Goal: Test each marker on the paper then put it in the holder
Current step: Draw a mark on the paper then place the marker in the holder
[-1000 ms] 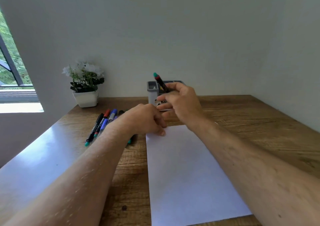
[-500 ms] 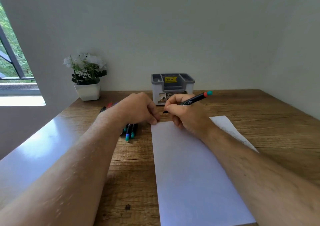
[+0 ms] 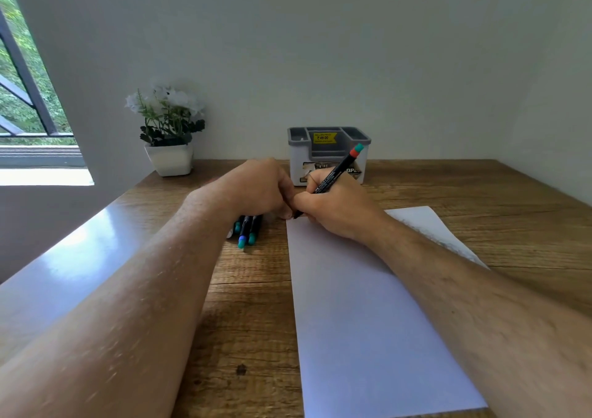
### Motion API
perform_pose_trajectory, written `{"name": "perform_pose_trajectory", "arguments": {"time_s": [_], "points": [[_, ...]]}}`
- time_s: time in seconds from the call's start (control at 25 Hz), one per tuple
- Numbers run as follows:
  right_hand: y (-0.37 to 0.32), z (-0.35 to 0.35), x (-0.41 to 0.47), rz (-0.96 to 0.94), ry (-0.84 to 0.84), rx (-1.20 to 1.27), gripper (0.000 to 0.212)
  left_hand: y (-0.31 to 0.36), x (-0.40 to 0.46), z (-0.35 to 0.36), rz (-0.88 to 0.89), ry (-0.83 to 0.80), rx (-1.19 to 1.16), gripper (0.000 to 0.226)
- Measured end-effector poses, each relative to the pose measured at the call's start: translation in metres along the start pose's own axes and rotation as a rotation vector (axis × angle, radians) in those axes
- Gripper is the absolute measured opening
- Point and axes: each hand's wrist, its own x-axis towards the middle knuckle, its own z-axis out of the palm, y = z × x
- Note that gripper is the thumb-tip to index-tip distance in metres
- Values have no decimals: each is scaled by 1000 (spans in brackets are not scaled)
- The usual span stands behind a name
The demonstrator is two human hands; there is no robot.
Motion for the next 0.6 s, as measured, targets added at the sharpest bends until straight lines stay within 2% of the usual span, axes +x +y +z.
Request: {"name": "perform_pose_trajectory", "arguments": {"time_s": [0.28,0.44,0.6], "points": [[-1,2,2,19,6,-7,29,1,-1,-1,10,7,67,28],[-3,2,2,23,-20,-33,27,6,-3,-2,13,28,179,28],[-7,2,2,29,-28,-39,26,7,-3,-3,22,21,180,26]]}}
